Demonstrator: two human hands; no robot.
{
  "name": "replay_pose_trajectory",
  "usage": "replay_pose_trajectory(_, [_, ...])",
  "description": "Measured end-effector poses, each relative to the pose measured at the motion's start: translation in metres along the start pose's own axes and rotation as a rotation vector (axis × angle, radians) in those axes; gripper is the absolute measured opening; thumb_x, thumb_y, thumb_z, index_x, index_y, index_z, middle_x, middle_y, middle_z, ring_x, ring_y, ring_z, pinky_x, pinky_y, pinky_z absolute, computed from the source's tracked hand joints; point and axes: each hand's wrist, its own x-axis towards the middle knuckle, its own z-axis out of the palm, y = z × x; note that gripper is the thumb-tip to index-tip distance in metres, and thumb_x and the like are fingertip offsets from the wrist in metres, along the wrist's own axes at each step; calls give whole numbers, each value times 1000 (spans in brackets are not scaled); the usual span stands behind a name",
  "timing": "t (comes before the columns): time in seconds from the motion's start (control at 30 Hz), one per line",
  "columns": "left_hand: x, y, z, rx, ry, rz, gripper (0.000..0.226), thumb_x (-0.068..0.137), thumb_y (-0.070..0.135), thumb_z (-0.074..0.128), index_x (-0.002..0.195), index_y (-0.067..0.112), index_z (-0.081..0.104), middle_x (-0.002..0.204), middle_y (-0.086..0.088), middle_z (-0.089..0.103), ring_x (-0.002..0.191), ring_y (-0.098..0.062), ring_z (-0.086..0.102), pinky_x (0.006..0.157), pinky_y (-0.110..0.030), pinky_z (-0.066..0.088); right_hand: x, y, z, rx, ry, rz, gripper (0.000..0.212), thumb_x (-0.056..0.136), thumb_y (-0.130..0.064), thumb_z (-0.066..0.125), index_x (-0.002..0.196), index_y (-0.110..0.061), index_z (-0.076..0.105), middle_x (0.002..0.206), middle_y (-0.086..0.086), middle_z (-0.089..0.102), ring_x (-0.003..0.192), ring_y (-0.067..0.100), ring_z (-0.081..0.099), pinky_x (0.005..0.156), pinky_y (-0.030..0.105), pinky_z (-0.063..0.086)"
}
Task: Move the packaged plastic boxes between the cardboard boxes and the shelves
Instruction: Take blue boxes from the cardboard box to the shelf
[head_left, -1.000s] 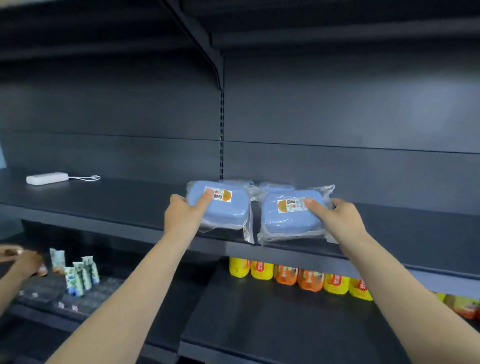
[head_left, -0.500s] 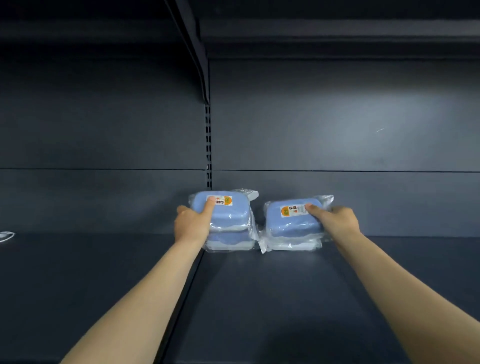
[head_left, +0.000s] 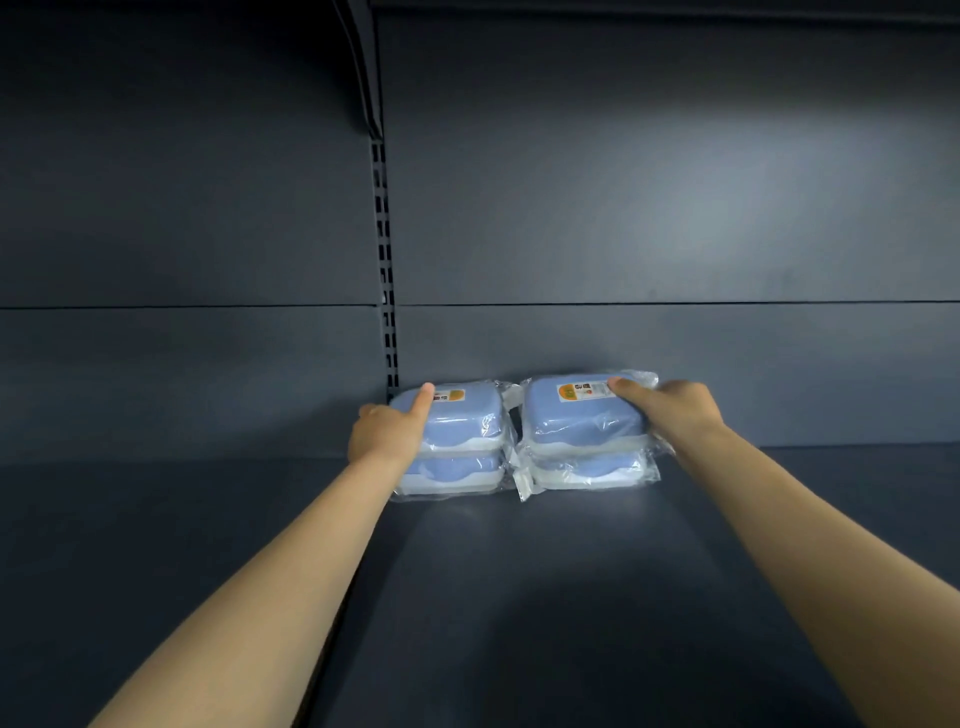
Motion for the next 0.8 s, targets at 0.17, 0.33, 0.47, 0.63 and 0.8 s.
replay_pose_trajectory(0.17, [2, -3, -6, 29, -27, 158, 80, 84, 62, 51, 129, -3, 39, 132, -18, 44, 116, -33, 49, 88, -36, 43, 3, -8, 14, -197, 1, -60, 49, 82, -50, 63, 88, -5, 46, 90, 12, 54, 67, 22, 45, 48, 26, 29])
replay_pose_trajectory(0.33, [-1, -8, -12, 48, -102, 279, 70, 83, 51, 62, 133, 8, 40, 133, -12, 42, 117, -24, 47, 83, -27, 37, -2, -12, 35, -433, 134, -171, 56, 89, -50, 54, 114, 0, 51, 121, 18, 47, 111, 34, 43, 83, 38, 40])
replay_pose_trajectory(0.47, [-6, -10, -16, 32, -154, 329, 71, 83, 45, 65, 139, 17, 34, 138, -7, 36, 121, -21, 44, 89, -24, 35, -7, -12, 24, -471, 117, -357, 53, 87, -53, 56, 120, -11, 57, 127, 9, 49, 120, 31, 40, 93, 38, 38])
replay_pose_trajectory(0.63, [-6, -7, -22, 20, -143, 385, 65, 80, 39, 71, 134, 21, 41, 133, -4, 41, 105, -13, 45, 85, -22, 36, -17, -1, 2, -362, -174, -377, 70, 75, -52, 72, 132, -16, 53, 137, 3, 48, 128, 21, 44, 98, 27, 36])
replay_pose_trajectory(0.8, [-8, -1, -15, 40, -152, 394, 63, 80, 40, 71, 132, 19, 42, 133, -5, 40, 104, -14, 44, 85, -22, 35, -12, 6, 3, -377, -37, -356, 68, 74, -52, 72, 128, -13, 56, 129, 8, 52, 116, 25, 52, 88, 29, 41])
